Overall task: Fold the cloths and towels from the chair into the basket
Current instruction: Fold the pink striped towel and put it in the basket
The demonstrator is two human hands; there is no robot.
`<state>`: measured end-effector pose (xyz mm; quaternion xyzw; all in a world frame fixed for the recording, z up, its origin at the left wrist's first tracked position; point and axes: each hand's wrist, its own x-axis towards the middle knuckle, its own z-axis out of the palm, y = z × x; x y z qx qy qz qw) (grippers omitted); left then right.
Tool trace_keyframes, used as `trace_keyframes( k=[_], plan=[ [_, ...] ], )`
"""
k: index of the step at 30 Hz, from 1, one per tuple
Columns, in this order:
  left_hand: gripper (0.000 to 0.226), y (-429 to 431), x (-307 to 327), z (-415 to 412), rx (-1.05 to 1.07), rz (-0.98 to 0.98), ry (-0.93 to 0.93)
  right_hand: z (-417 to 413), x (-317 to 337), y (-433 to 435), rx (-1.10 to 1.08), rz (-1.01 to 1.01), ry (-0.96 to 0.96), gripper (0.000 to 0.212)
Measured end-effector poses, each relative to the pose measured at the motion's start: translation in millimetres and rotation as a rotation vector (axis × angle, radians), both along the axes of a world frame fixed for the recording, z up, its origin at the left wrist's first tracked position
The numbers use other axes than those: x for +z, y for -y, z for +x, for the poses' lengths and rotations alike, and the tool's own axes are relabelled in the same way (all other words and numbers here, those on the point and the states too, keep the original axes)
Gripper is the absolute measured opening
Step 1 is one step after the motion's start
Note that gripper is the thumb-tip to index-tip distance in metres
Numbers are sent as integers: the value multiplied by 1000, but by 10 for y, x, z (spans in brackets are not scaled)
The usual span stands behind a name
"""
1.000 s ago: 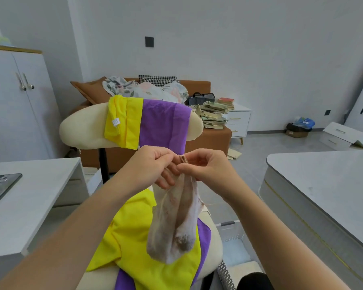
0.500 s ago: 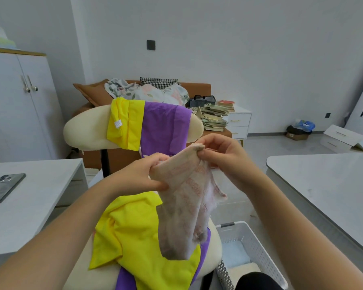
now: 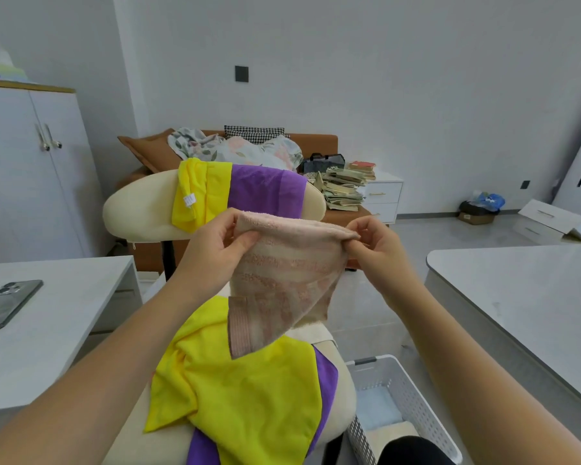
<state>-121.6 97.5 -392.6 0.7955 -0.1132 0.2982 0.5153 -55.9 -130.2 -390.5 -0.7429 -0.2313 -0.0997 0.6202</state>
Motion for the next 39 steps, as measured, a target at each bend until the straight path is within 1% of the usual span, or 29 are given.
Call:
trace_keyframes(
  k=[2, 4, 5, 7, 9, 10, 14, 16, 18, 20, 22, 24, 25, 27, 28, 30, 33, 36, 38, 39],
  plan=[
    [15, 18, -5, 13, 11, 50, 24, 35, -41, 2, -15, -100, 27, 24],
    [16, 40, 6, 30, 50, 71, 35, 56, -79, -13, 1, -149, 24, 26],
    [16, 48, 3, 44, 77, 64, 43, 65, -97, -27, 5, -133, 16, 26],
    [16, 65, -11, 61, 145, 34, 84, 68, -111, -50, -1, -16, -9, 27],
    [12, 103, -39, 28, 180, 50, 159, 58, -115, -35, -20, 76, 28, 28],
    [13, 113, -47, 29, 172, 75, 172, 79, -112, -25, -23, 72, 44, 29],
    [19, 78, -165, 60, 156, 131, 96, 134, -224, -25, 84, -181, -12, 38],
    [15, 99, -194, 75, 146, 148, 74, 111, -271, -35, 164, -272, -13, 39],
    [9, 133, -200, 97, 126, 115, 52, 94, -291, -59, 245, -310, -14, 36],
    [10, 150, -201, 124, 126, 67, 24, 85, -289, -83, 306, -275, -23, 29],
    [9, 139, -218, 155, 146, 74, 9, 83, -267, -98, 283, -187, 34, 21],
    [10, 136, -246, 166, 164, 122, 5, 96, -252, -99, 266, -99, 82, 23],
    [10, 153, -254, 161, 162, 149, 4, 98, -245, -101, 284, -96, 89, 29],
    [9, 230, -260, 139, 118, 211, 3, 99, -245, -133, 339, -193, 120, 44],
    [6, 279, -256, 128, 87, 238, 4, 102, -257, -158, 361, -264, 146, 46],
    [5, 332, -252, 125, 58, 241, 16, 108, -281, -200, 364, -349, 195, 35],
    [16, 272, -301, 136, 48, 142, -49, 141, -304, -180, 274, -280, 191, 20],
    [21, 171, -463, 71, -84, 60, -210, 181, -324, -120, 207, -175, 133, 6],
    [21, 103, -597, -3, -113, 65, -305, 209, -318, -81, 178, -70, 58, 5],
    [16, 60, -662, -41, -103, 104, -333, 226, -312, -55, 156, -8, 13, 8]
  ],
)
